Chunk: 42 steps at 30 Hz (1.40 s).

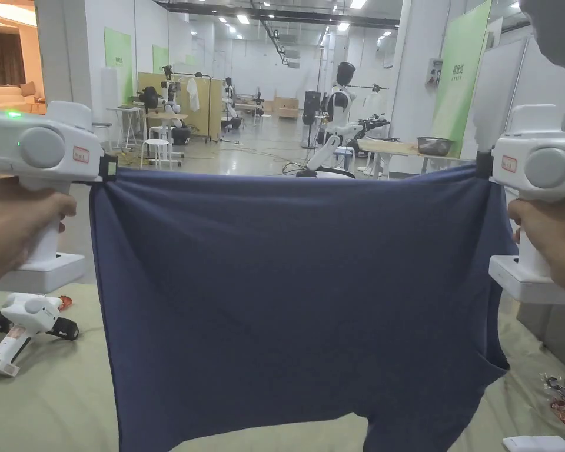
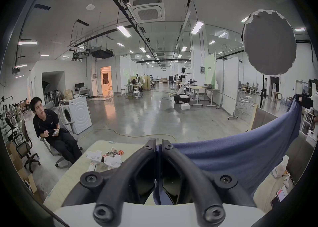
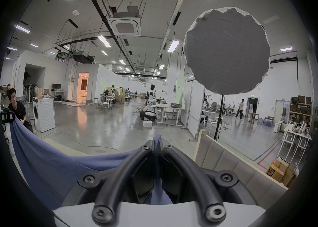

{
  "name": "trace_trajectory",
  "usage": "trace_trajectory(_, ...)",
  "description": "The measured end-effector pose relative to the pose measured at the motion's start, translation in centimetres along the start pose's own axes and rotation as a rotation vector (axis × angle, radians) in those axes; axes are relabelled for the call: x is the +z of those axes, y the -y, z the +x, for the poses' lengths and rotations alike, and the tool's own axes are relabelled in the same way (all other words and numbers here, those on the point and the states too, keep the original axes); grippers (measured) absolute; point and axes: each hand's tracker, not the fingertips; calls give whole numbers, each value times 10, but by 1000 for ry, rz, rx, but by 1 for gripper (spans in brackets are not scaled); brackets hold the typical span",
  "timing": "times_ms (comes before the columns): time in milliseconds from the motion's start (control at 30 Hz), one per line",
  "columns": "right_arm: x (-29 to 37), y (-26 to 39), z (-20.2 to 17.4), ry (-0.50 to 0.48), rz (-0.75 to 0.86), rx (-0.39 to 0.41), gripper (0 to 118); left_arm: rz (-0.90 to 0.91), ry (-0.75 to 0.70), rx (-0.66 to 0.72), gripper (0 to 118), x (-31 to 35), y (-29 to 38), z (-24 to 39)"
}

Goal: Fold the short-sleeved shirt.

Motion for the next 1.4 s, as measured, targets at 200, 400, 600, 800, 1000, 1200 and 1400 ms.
trace_trajectory(200, -11, -13, -9, 5, 39, 10, 3, 65, -31, -14, 3, -9, -30, -2)
trace_trajectory(400, -12, 17, -15, -6, 16, 52, 3, 59, -38, -42, 3, -25, -9, -3)
trace_trajectory(600, 1, 63, -21, -9, -36, 68, 3, 2, -13, -27, 3, -37, 51, -5)
trace_trajectory(800, 38, 111, -21, -28, -83, 91, 3, -50, 3, 6, 3, -19, 122, -5)
trace_trajectory(1000, 86, 153, -16, -50, -121, 117, 3, -66, 34, 41, 2, 27, 170, -15)
trace_trajectory(1200, 147, 187, -5, -66, -157, 110, 3, -71, 51, 55, 2, 88, 207, -23)
trace_trajectory(1400, 209, 222, -1, -85, -207, 125, 3, -90, 59, 85, 2, 149, 252, -35)
